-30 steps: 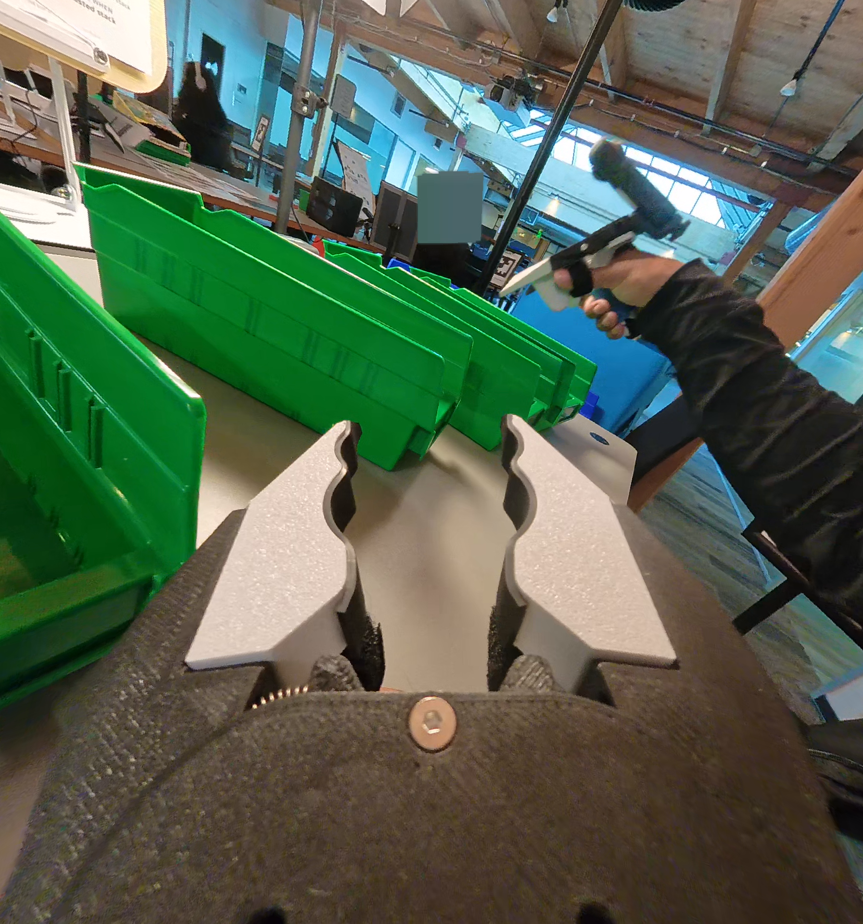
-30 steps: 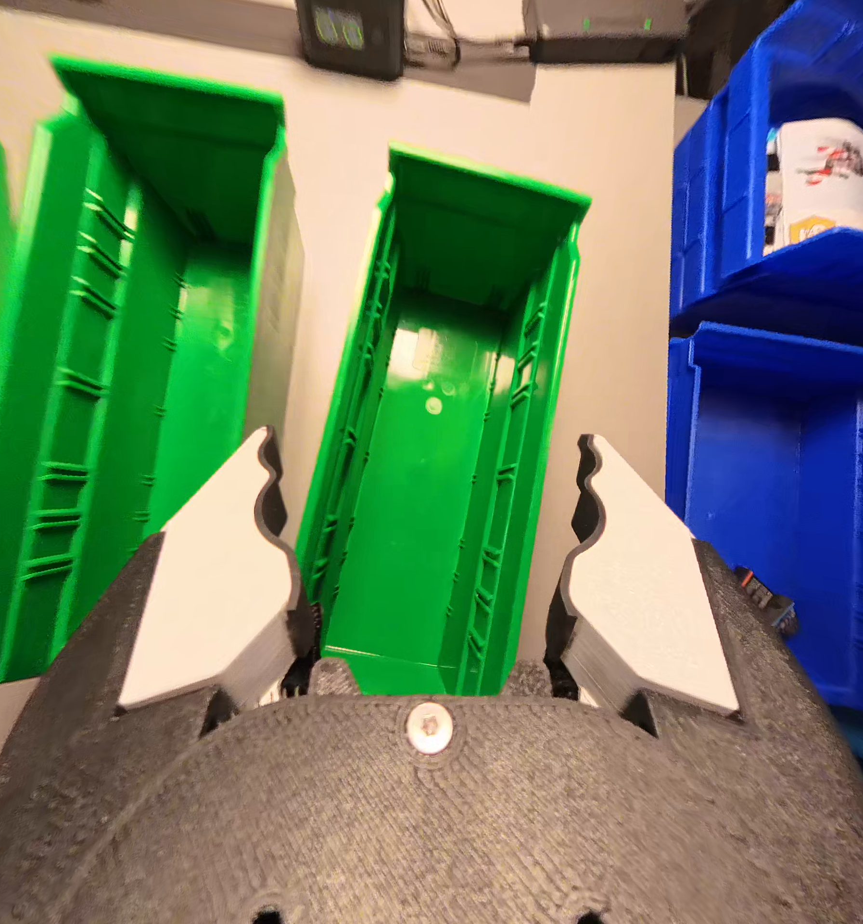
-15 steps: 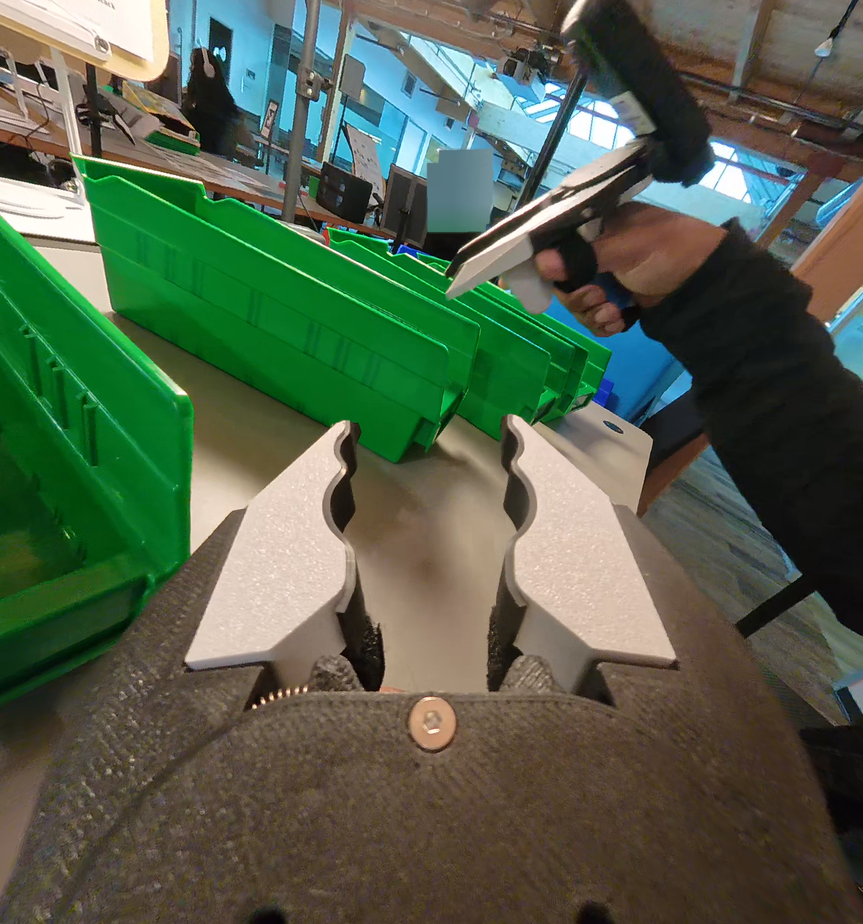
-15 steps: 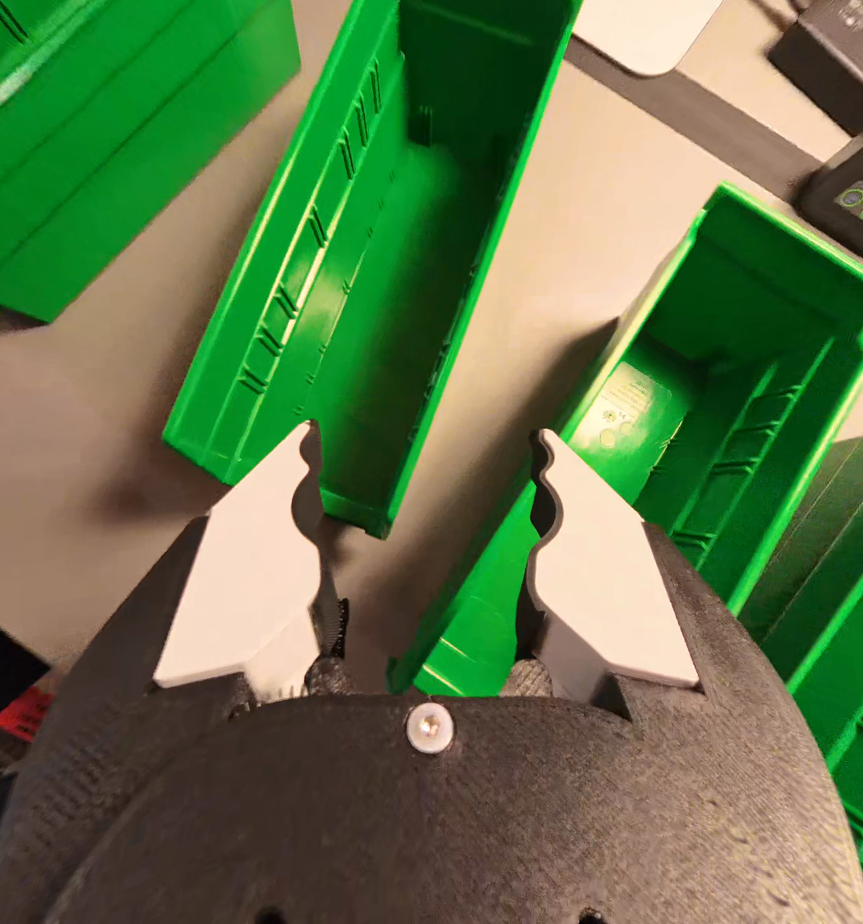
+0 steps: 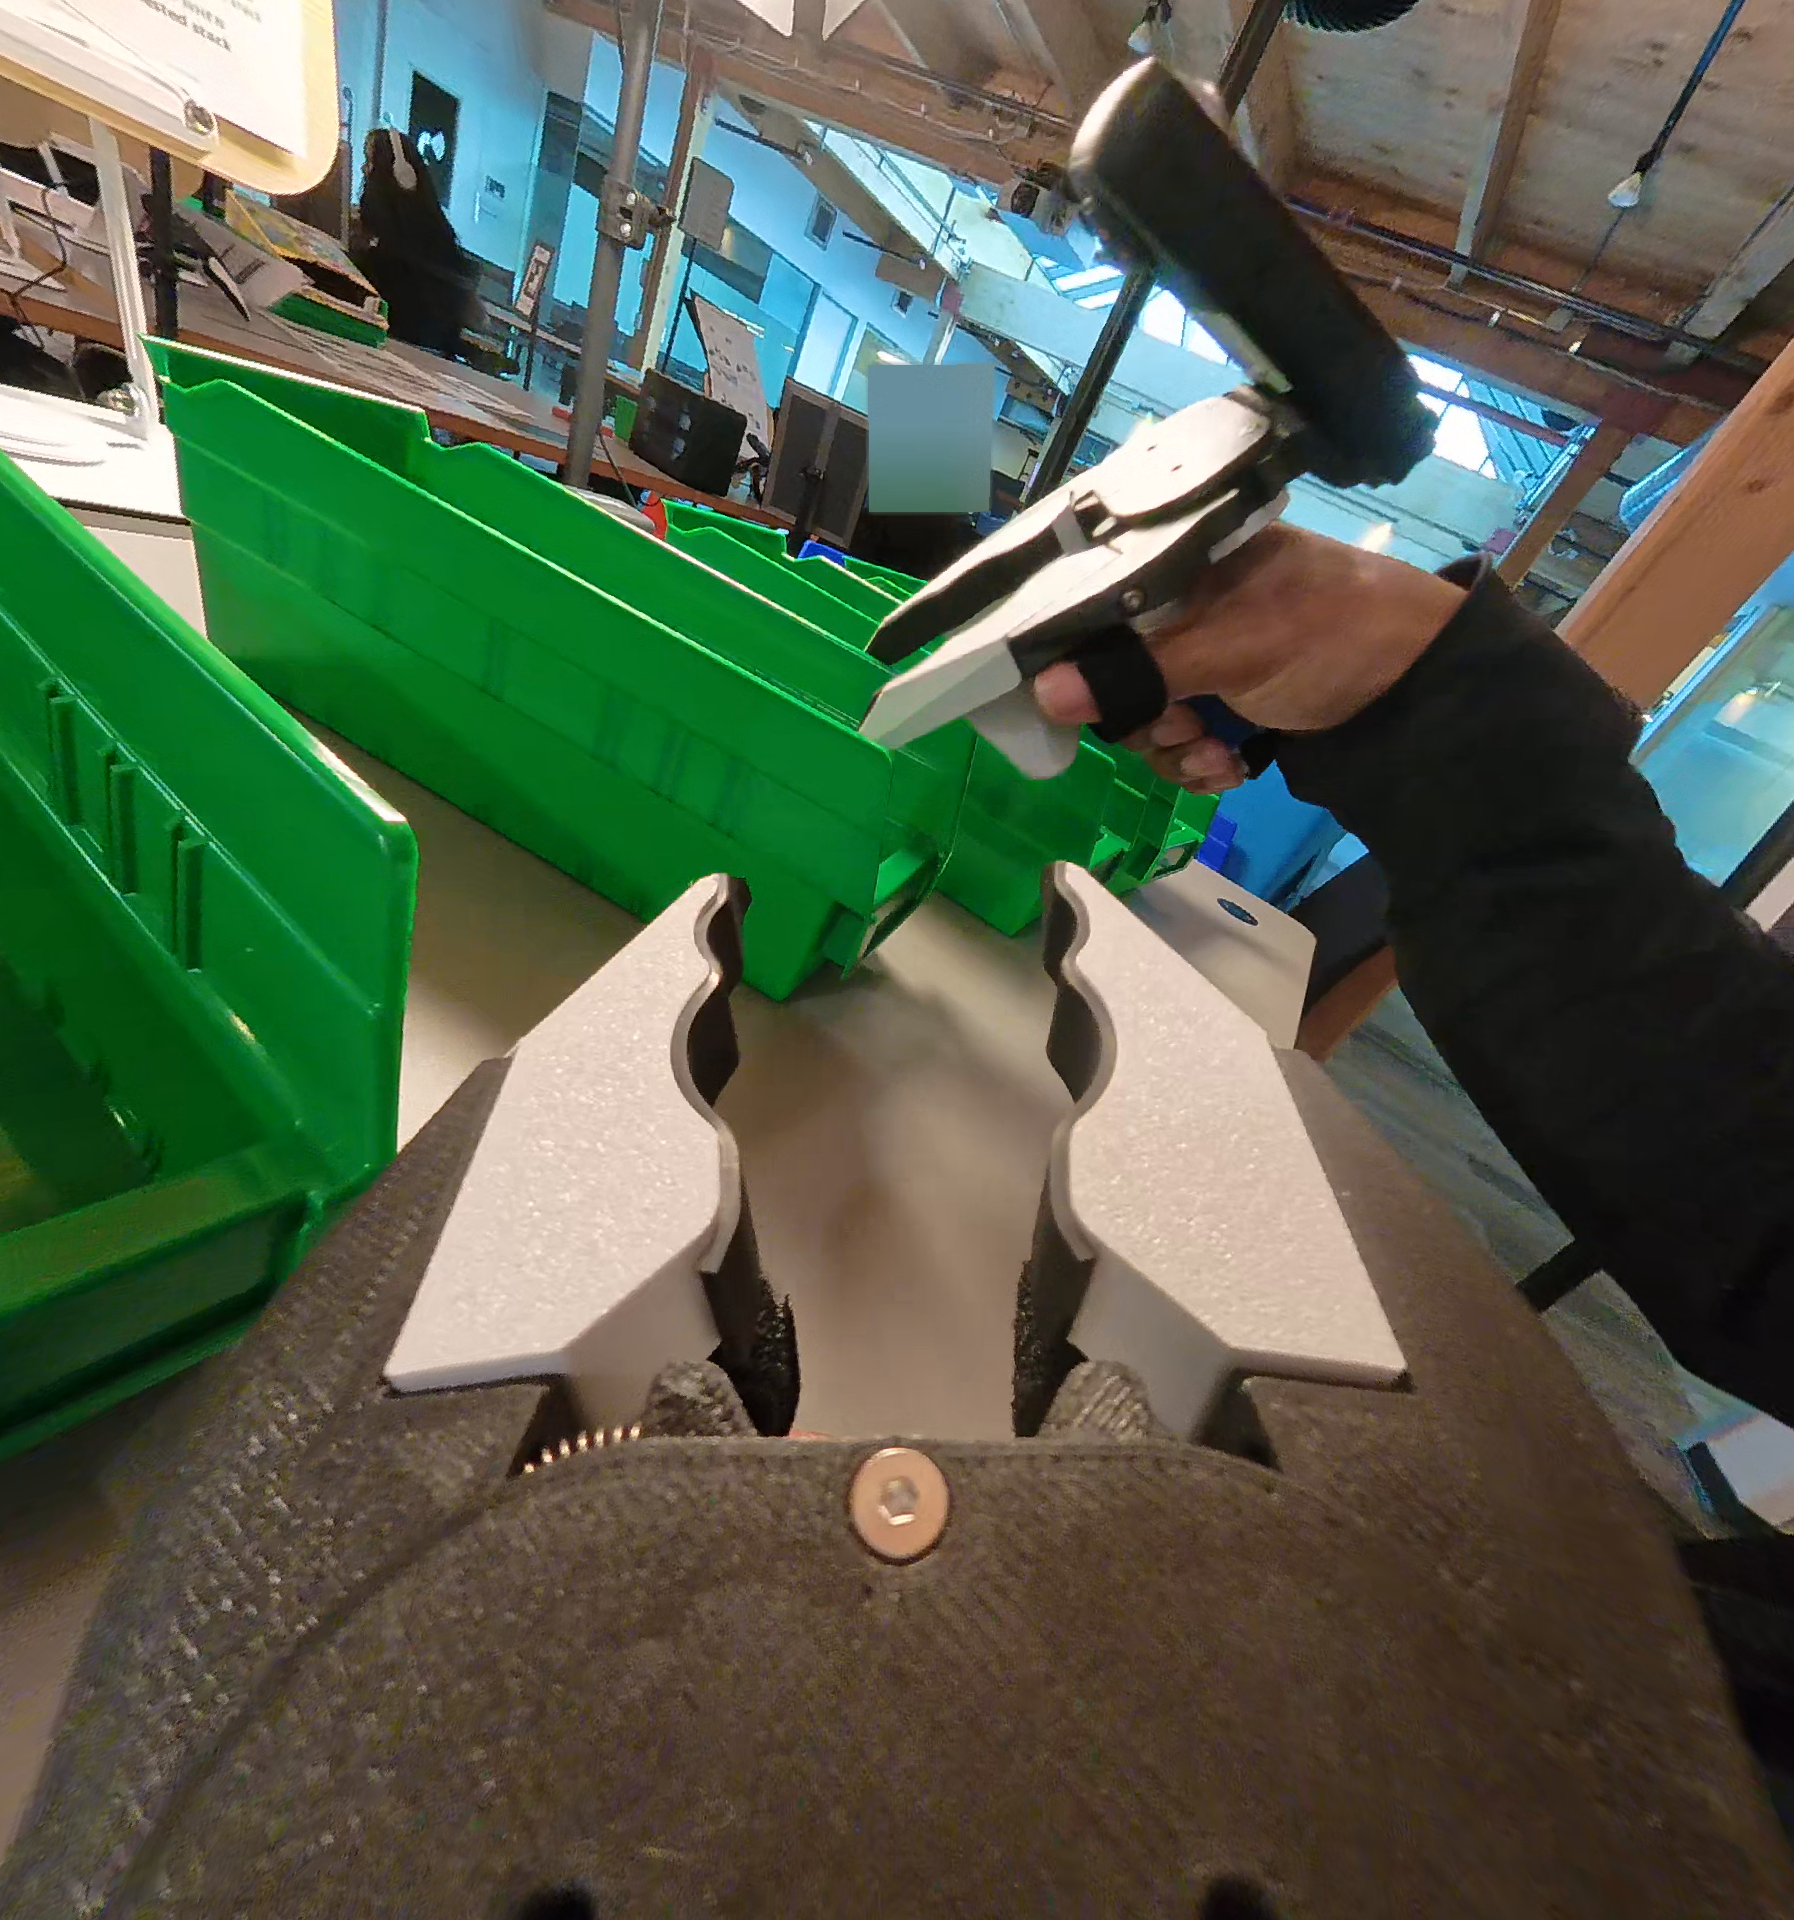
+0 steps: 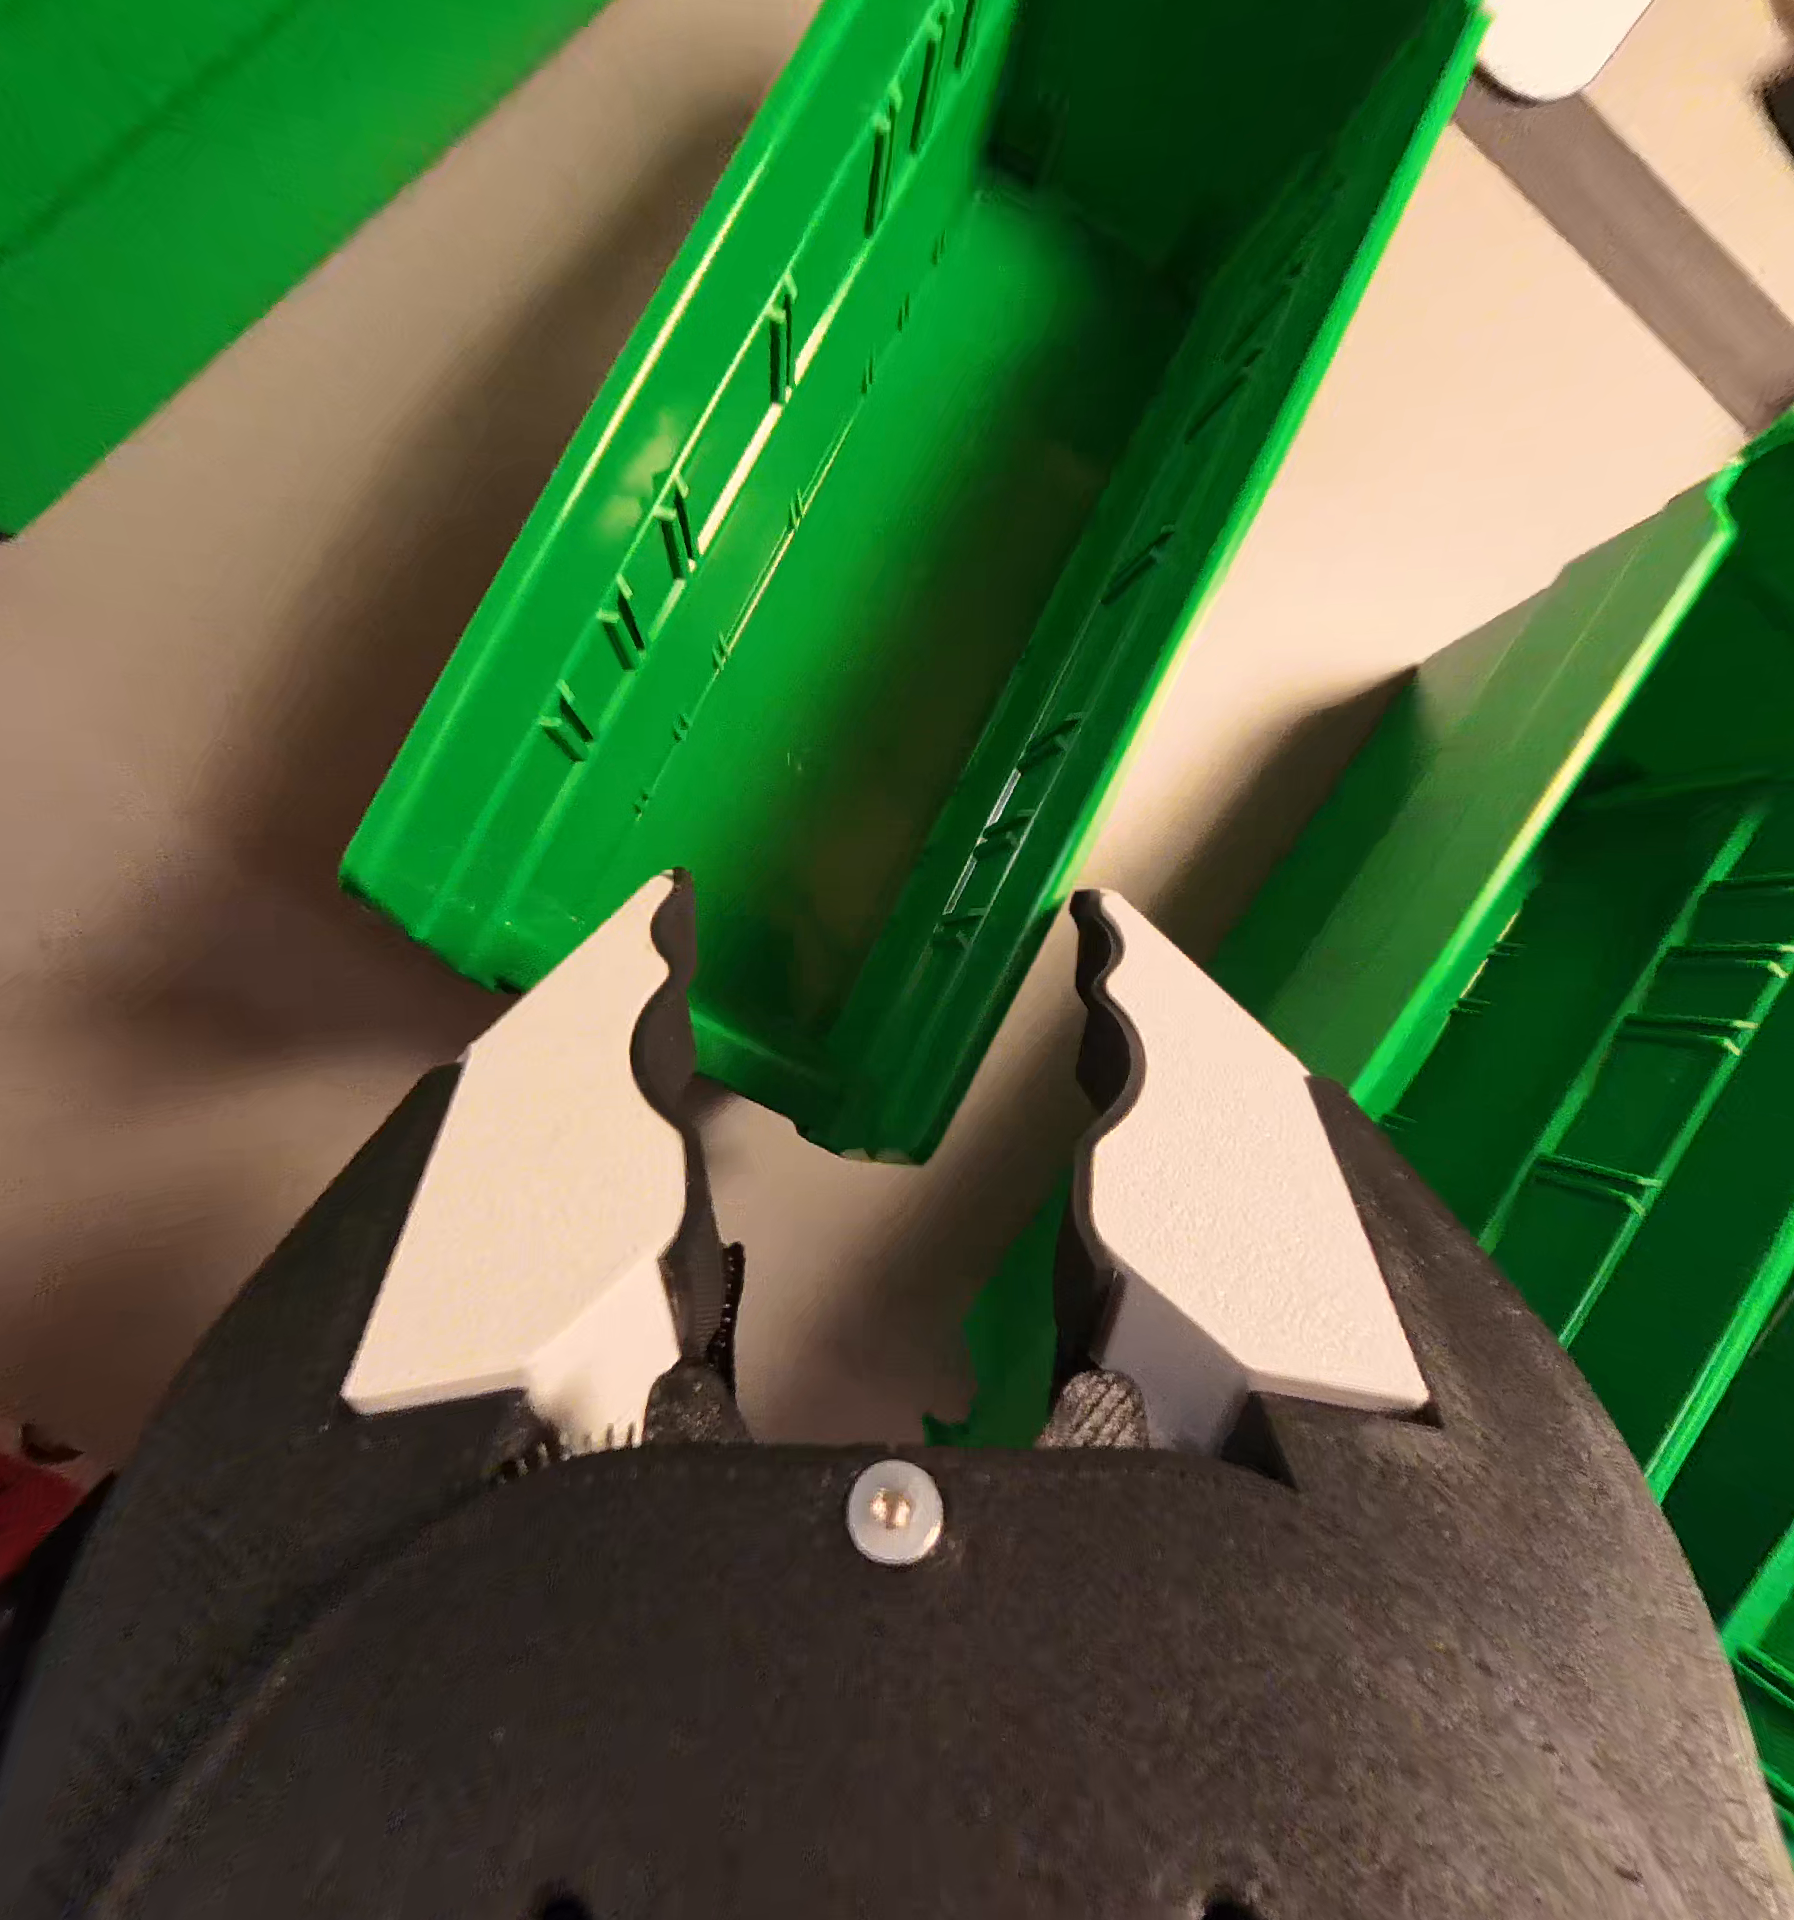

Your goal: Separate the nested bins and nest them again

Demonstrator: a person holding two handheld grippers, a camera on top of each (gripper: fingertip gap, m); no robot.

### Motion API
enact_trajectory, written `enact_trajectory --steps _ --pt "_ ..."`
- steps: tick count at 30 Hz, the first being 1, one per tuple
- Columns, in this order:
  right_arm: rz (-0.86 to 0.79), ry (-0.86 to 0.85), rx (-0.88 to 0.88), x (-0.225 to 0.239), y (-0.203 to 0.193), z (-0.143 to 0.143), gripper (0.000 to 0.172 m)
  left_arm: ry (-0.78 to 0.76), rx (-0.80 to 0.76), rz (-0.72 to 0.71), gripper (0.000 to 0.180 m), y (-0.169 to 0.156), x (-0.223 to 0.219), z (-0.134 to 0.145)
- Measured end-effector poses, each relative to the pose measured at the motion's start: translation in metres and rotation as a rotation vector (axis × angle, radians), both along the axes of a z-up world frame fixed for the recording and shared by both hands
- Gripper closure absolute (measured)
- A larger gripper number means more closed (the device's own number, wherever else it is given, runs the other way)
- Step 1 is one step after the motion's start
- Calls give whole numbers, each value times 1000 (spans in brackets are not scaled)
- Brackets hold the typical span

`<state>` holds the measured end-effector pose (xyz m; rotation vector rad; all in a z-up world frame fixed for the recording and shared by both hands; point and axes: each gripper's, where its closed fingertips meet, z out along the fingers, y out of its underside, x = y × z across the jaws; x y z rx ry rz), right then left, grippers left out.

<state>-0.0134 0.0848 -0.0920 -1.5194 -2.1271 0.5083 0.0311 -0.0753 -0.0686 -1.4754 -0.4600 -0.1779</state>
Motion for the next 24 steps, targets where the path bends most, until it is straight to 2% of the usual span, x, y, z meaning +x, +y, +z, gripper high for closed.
enact_trajectory --steps 1,4,8,12,15,17,20,24 --pt "-5 20 -21 0 0 4 97 2 -5 3 123 0 0 0" --pt "-32 64 -61 -2 3 12 97 8 -23 14 123 2 -1 -2" --pt "-38 -4 -32 -1 5 -9 96 8 -60 19 122 5 -1 -7" --pt "8 -46 12 3 -10 -28 97 24 -57 28 122 4 -1 -5" --pt "102 -61 -75 15 -40 -29 103 26 -100 40 121 0 -2 -6" --pt "151 -54 -150 25 -57 -25 108 37 -125 76 115 -5 -7 6" --pt "144 15 -197 36 -63 -16 105 69 -184 177 104 -12 -24 37" --pt "101 146 -368 50 -73 -6 103 117 -345 167 85 8 -40 72"
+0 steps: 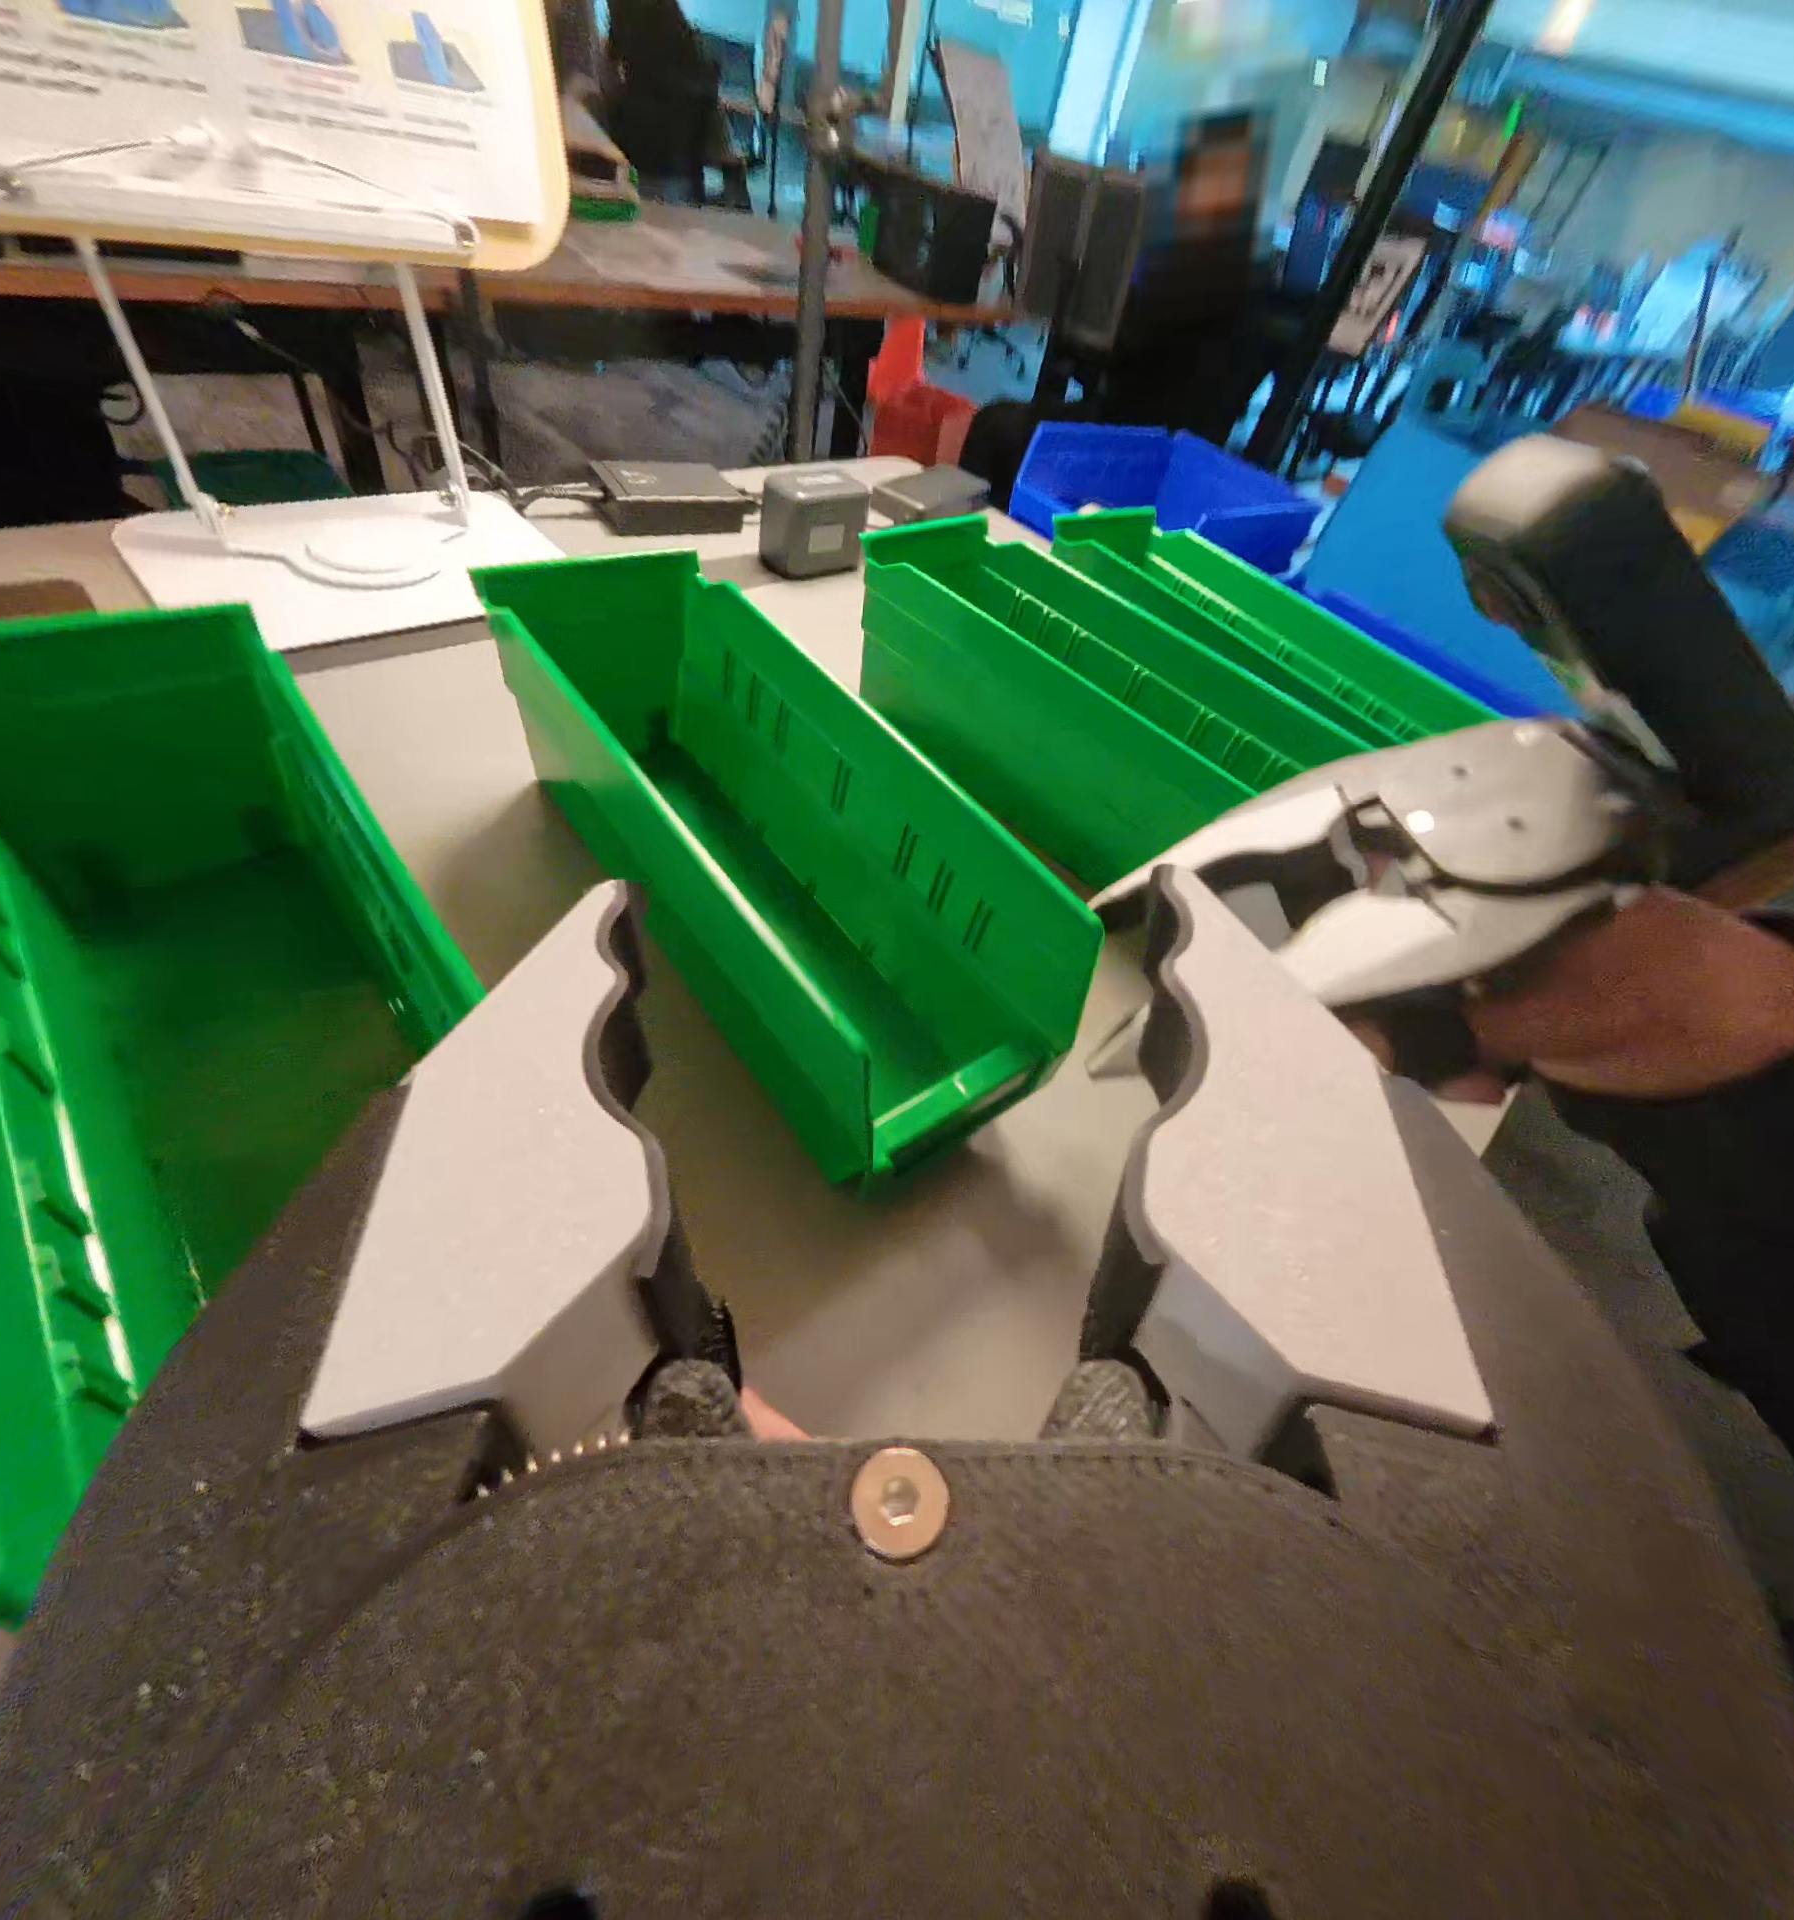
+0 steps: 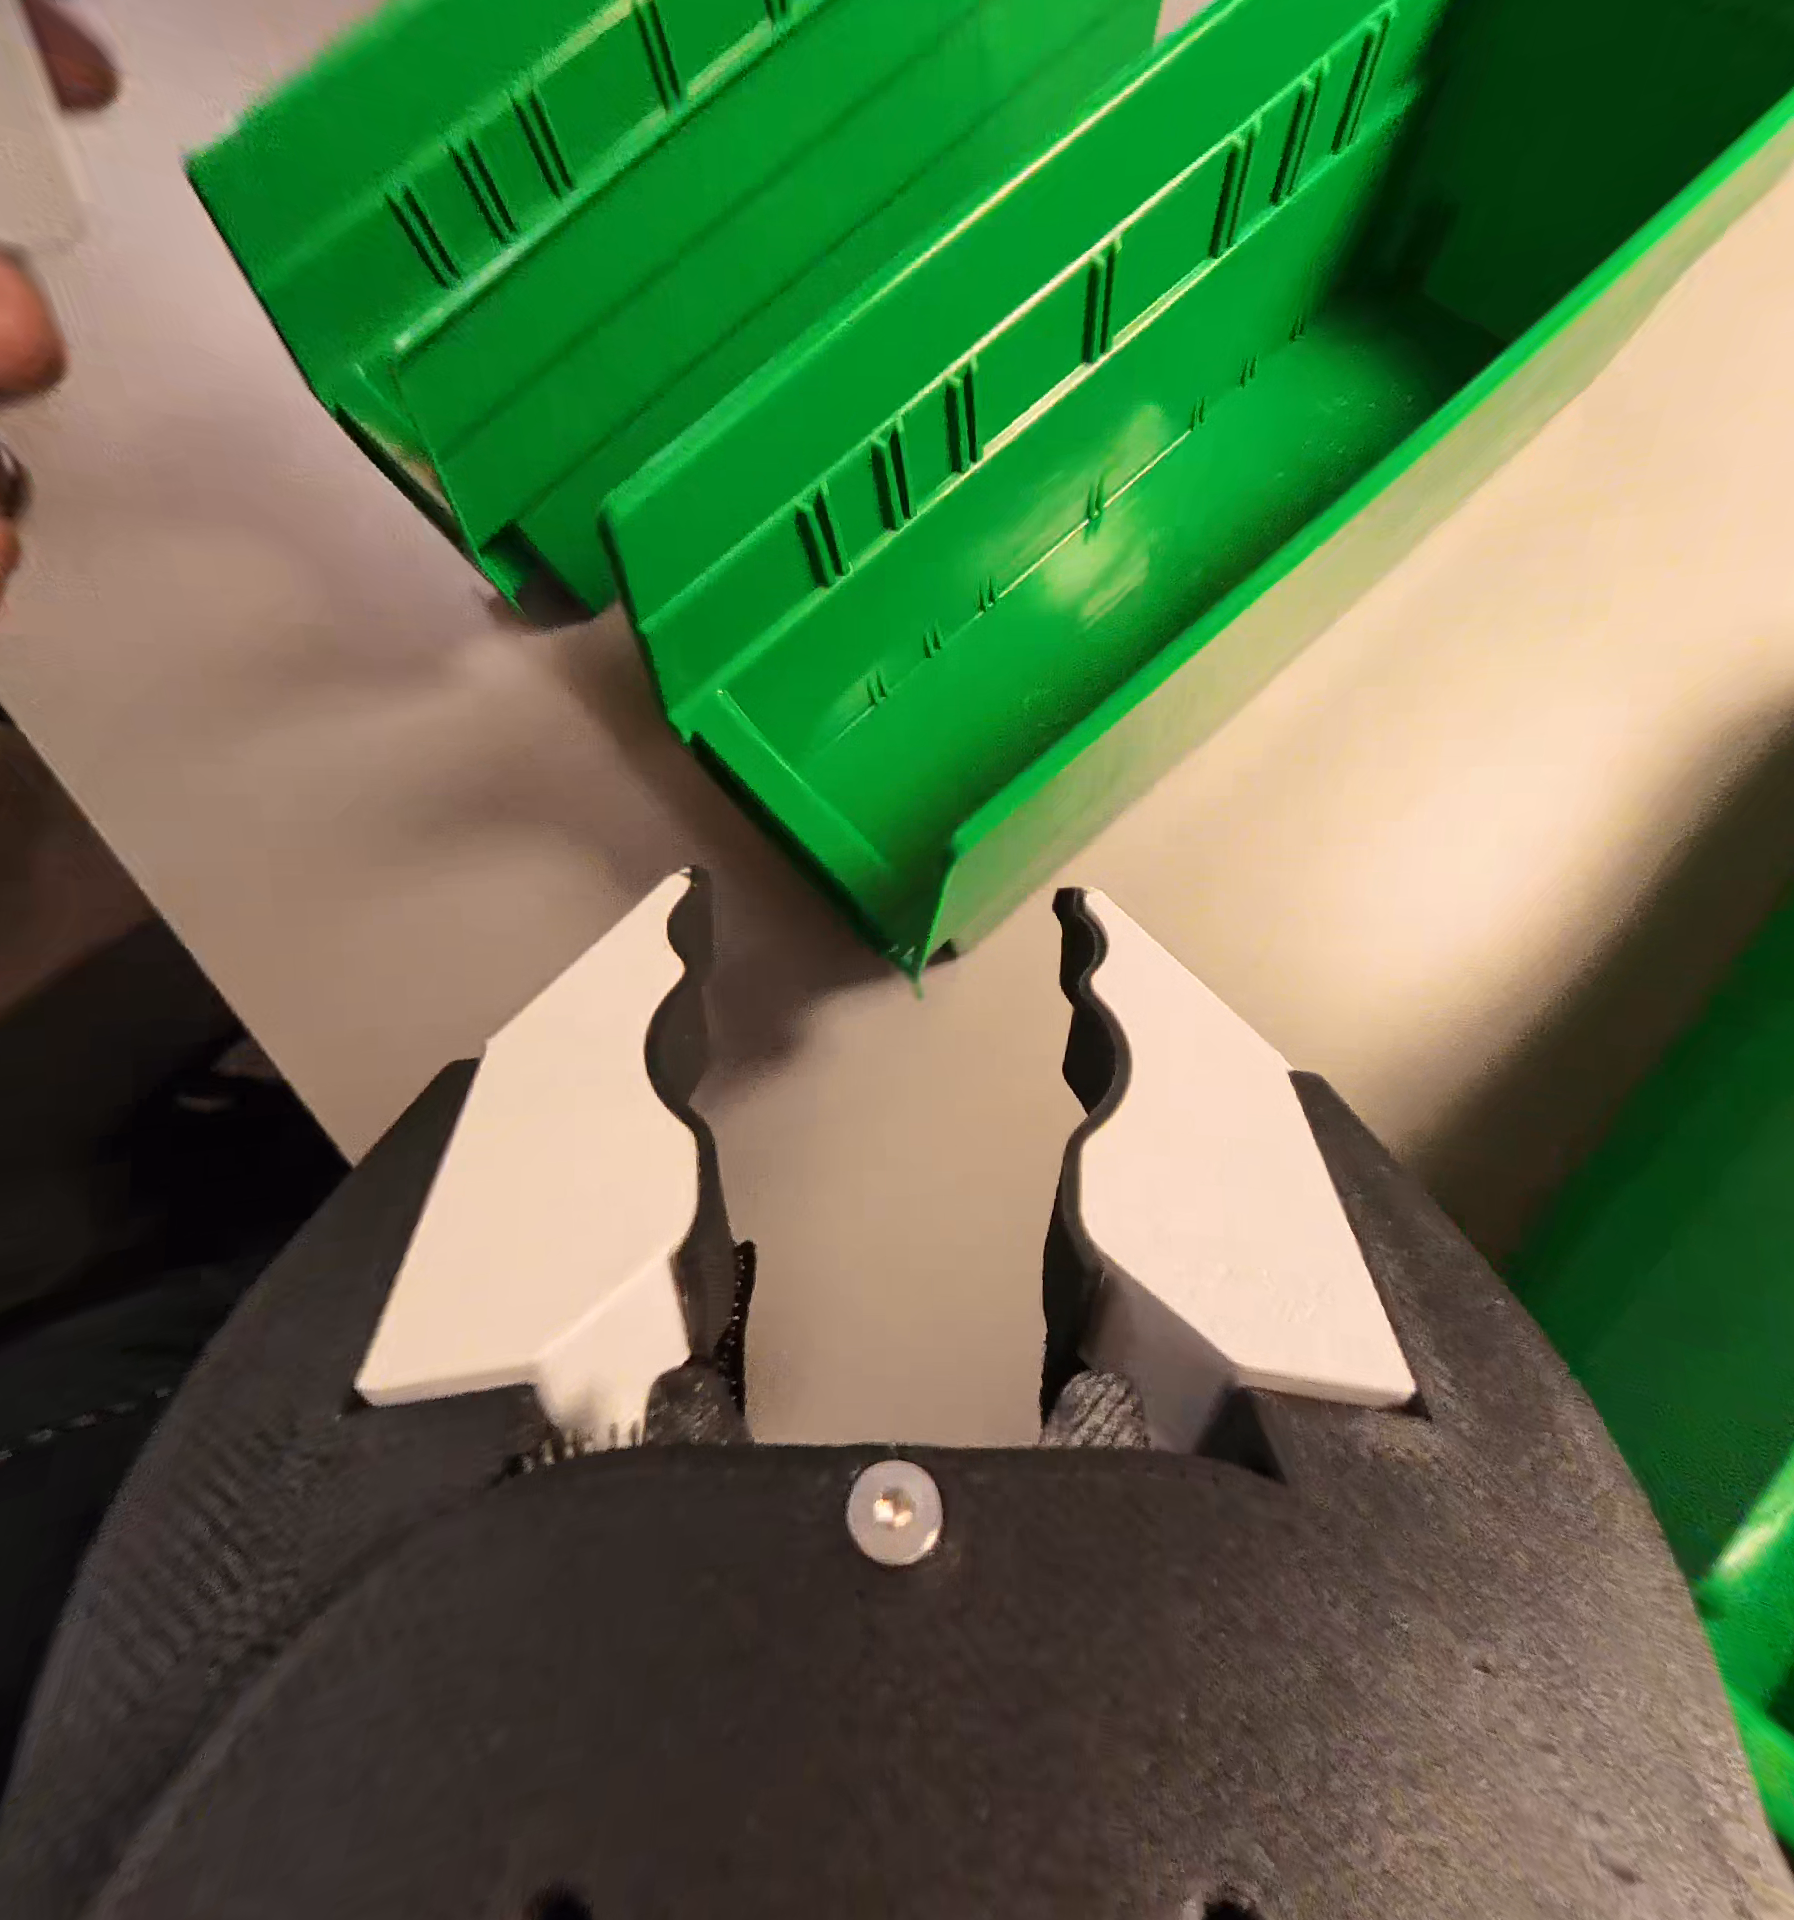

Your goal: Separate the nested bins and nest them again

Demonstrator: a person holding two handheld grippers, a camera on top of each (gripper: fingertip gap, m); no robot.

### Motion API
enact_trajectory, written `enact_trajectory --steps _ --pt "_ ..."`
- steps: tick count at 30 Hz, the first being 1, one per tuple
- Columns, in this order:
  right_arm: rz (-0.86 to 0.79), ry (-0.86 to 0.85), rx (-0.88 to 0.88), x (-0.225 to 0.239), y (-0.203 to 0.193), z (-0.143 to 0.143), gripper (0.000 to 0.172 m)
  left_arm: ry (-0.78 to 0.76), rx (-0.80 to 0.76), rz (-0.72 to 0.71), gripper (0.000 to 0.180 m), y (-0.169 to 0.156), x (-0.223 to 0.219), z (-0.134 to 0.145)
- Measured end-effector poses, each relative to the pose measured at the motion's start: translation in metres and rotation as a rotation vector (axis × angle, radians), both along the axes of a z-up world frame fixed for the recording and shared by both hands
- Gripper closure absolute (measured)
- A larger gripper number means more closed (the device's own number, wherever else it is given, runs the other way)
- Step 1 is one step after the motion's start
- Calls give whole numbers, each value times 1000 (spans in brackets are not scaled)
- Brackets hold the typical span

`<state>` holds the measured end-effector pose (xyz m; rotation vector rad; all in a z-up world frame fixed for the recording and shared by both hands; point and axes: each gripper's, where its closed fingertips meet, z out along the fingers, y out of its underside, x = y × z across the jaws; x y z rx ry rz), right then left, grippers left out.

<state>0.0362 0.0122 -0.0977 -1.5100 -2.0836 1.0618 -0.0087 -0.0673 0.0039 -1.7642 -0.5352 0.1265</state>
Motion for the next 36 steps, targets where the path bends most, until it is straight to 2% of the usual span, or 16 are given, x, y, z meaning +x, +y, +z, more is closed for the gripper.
enact_trajectory --steps 3,5,11,14,19,25,30,36 --pt "-46 62 -78 12 -3 -7 102 26 -120 8 67 29 -26 15" --pt "-65 87 -122 20 -7 -14 102 -4 -202 10 59 52 -46 14" --pt "-106 106 -188 26 -13 -38 102 -183 -463 71 45 104 -98 -24" --pt "-109 109 -194 25 -13 -42 102 -202 -555 121 42 119 -113 -42" --pt "-113 117 -186 23 -11 -42 103 -228 -662 169 39 131 -129 -70" --pt "-82 101 -203 24 -14 -44 103 -174 -789 157 40 133 -119 -93" --pt "-69 103 -267 25 -14 -40 104 -179 -830 174 40 129 -116 -108" --pt "-74 111 -274 26 -13 -39 105 -177 -815 181 42 126 -120 -110"
